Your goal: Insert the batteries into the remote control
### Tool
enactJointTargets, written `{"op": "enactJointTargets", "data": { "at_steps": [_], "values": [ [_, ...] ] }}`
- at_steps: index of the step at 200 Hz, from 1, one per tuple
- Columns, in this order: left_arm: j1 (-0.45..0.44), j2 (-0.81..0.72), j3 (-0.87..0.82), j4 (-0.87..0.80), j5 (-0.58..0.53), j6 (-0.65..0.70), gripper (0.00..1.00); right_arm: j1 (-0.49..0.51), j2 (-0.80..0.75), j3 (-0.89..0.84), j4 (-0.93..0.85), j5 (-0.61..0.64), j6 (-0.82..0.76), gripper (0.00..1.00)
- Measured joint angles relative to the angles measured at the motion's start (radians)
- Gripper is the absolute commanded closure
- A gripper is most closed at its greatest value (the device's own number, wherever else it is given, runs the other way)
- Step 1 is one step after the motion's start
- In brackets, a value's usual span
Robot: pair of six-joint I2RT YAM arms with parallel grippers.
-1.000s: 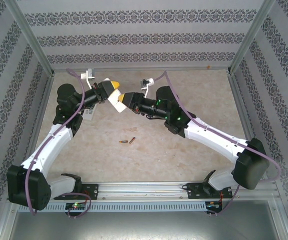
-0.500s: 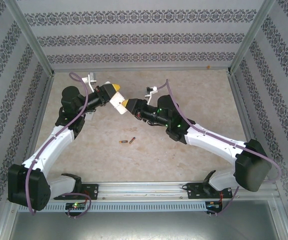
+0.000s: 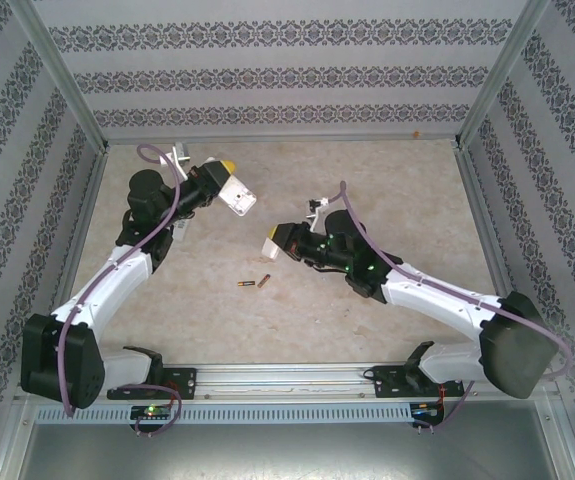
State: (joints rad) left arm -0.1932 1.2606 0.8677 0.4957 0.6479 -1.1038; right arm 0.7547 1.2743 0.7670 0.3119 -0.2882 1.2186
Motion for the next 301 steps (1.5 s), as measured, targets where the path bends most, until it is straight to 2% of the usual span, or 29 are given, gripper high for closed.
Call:
{"op": "enactJointTargets", "data": {
  "at_steps": [21,41,60,70,85,110,130,163,184,197,210,226,239,250,268,301],
  "values": [
    [-0.002,0.008,0.000,-0.005,-0.014,0.005,0.98,-0.081,-0.064,-0.025,-0.068,0.029,-0.063,0.93],
    [-0.017,0.004,0.000,-0.031,-0.047,0.038,0.99,-0.270,-0.089,-0.059,-0.120,0.054,-0.159,0.92],
    [-0.063,-0.001,-0.004,-0.069,-0.077,0.074,0.99,-0.475,-0.002,-0.084,-0.132,0.059,-0.248,0.91],
    [-0.092,-0.003,-0.010,-0.085,-0.087,0.090,0.99,-0.544,0.075,-0.085,-0.136,0.051,-0.286,0.91],
    [-0.135,-0.004,-0.021,-0.100,-0.107,0.111,0.99,-0.594,0.198,-0.085,-0.137,0.022,-0.330,0.91],
    [-0.188,-0.001,-0.037,-0.120,-0.127,0.133,0.99,-0.607,0.334,-0.087,-0.134,-0.018,-0.362,0.89],
    [-0.208,0.014,-0.037,-0.123,-0.134,0.138,0.99,-0.613,0.350,-0.098,-0.085,-0.038,-0.357,0.81],
    [-0.214,0.028,-0.037,-0.131,-0.144,0.150,0.99,-0.651,0.304,-0.181,-0.102,-0.010,-0.325,0.51],
    [-0.214,0.029,-0.037,-0.135,-0.148,0.157,0.99,-0.660,0.148,-0.219,-0.181,0.040,-0.331,0.33],
    [-0.214,0.031,-0.037,-0.135,-0.149,0.159,0.99,-0.647,0.024,-0.221,-0.233,0.080,-0.360,0.21],
    [-0.219,0.035,-0.034,-0.142,-0.148,0.159,0.99,-0.585,-0.110,-0.218,-0.250,0.127,-0.423,0.10],
    [-0.227,0.037,-0.027,-0.153,-0.143,0.166,0.99,-0.422,-0.244,-0.196,-0.235,0.160,-0.544,0.05],
    [-0.234,0.039,-0.021,-0.163,-0.134,0.171,0.99,-0.275,-0.292,-0.163,-0.203,0.176,-0.662,0.04],
    [-0.240,0.039,-0.011,-0.175,-0.125,0.175,0.99,-0.156,-0.291,-0.119,-0.194,0.180,-0.767,0.05],
    [-0.251,0.041,0.007,-0.190,-0.121,0.184,0.99,-0.031,-0.230,-0.030,-0.196,0.198,-0.912,0.05],
    [-0.263,0.041,0.021,-0.206,-0.118,0.189,0.99,0.057,-0.074,0.100,-0.199,0.224,-1.089,0.14]
  ]
}}
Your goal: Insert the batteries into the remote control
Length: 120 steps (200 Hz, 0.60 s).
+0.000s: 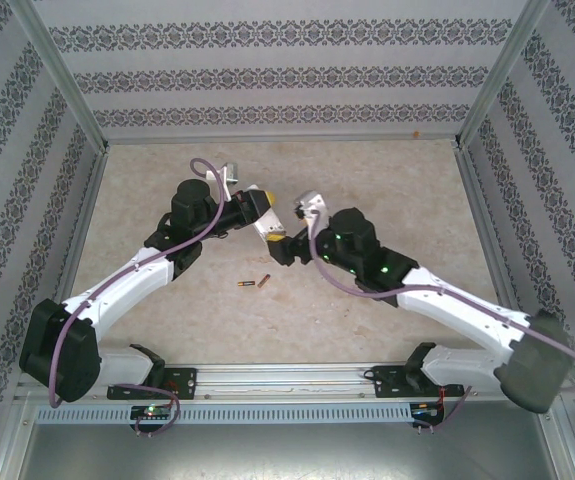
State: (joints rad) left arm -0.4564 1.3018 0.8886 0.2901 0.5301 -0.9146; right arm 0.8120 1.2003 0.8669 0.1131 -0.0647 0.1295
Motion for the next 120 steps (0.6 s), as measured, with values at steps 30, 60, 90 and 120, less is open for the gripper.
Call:
{"op": "enactJointTargets", "data": {
  "at_steps": [30,60,90,120],
  "values": [
    [-0.001,0.001,0.000,-0.011,-0.013,0.010,0.99,0.016,0.123,0.096,-0.022,-0.003,-0.074,0.37],
    [0.000,0.003,0.000,-0.017,-0.035,0.021,0.99,0.026,0.156,0.125,-0.032,-0.004,-0.093,0.52],
    [0.000,0.009,0.002,-0.016,-0.038,0.021,0.98,0.022,0.156,0.126,-0.036,-0.018,-0.078,0.60],
    [0.000,0.013,0.008,-0.017,-0.033,0.020,0.33,0.011,0.154,0.125,-0.038,-0.033,-0.046,0.63]
  ]
}}
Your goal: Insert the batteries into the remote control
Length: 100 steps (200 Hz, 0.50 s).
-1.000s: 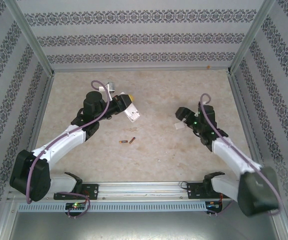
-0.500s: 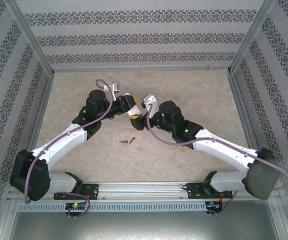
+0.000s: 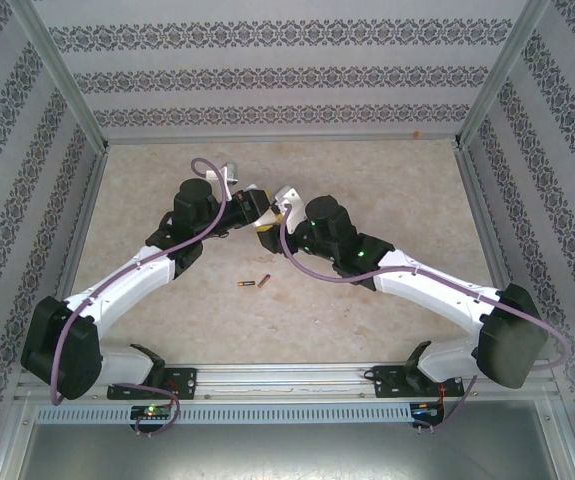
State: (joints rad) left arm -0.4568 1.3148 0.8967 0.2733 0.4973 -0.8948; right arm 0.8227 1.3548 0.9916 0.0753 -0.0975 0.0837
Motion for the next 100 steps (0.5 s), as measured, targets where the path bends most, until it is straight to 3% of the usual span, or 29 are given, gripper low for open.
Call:
{"op": "enactJointTargets", "data": {
  "at_steps": [11,26,74,100],
  "values": [
    [-0.002,-0.002,0.005,-0.003,0.003,0.006,0.12,-0.009,-0.005,-0.006,-0.005,0.007,0.023,0.64],
    [-0.001,-0.024,0.016,-0.046,-0.018,0.042,0.00,-0.034,-0.026,-0.030,-0.031,0.042,0.067,0.64],
    [0.016,-0.190,0.124,-0.395,-0.277,0.256,0.00,-0.121,-0.021,-0.065,-0.261,0.187,0.236,0.65],
    [0.021,-0.226,0.142,-0.496,-0.319,0.340,0.00,-0.125,0.096,-0.052,-0.373,0.229,0.289,0.65]
  ]
}}
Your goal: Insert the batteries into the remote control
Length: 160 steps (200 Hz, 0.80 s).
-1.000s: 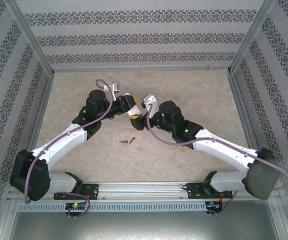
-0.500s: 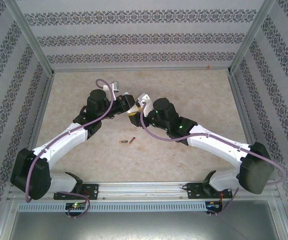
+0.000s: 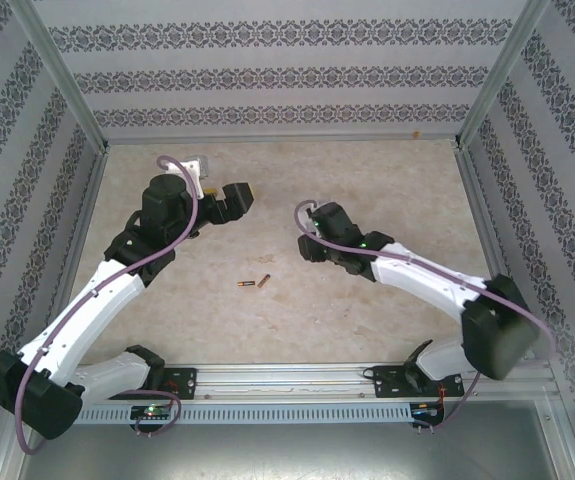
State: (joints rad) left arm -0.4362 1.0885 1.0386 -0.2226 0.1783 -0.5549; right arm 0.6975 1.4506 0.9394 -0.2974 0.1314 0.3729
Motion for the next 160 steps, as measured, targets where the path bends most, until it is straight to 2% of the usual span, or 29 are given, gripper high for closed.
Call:
{"op": "enactJointTargets", "data": {
  "at_steps": [31,61,101,127,160],
  "values": [
    [0.000,0.001,-0.038,-0.066,0.009,0.042,0.00,0.031,0.189,0.047,-0.069,0.028,-0.005,0.64],
    [0.000,0.000,-0.083,-0.090,0.016,0.052,0.00,0.083,0.273,0.049,-0.064,0.029,-0.012,0.64],
    [0.000,0.000,-0.085,-0.096,0.022,0.061,0.00,0.102,0.255,-0.021,0.033,0.018,-0.054,0.59],
    [0.000,0.000,-0.086,-0.095,0.023,0.068,0.00,0.119,0.203,-0.047,0.018,-0.006,-0.189,0.56],
    [0.000,0.001,-0.086,-0.095,0.027,0.070,0.00,0.118,0.164,-0.004,-0.095,-0.113,-0.393,0.56]
  ]
}}
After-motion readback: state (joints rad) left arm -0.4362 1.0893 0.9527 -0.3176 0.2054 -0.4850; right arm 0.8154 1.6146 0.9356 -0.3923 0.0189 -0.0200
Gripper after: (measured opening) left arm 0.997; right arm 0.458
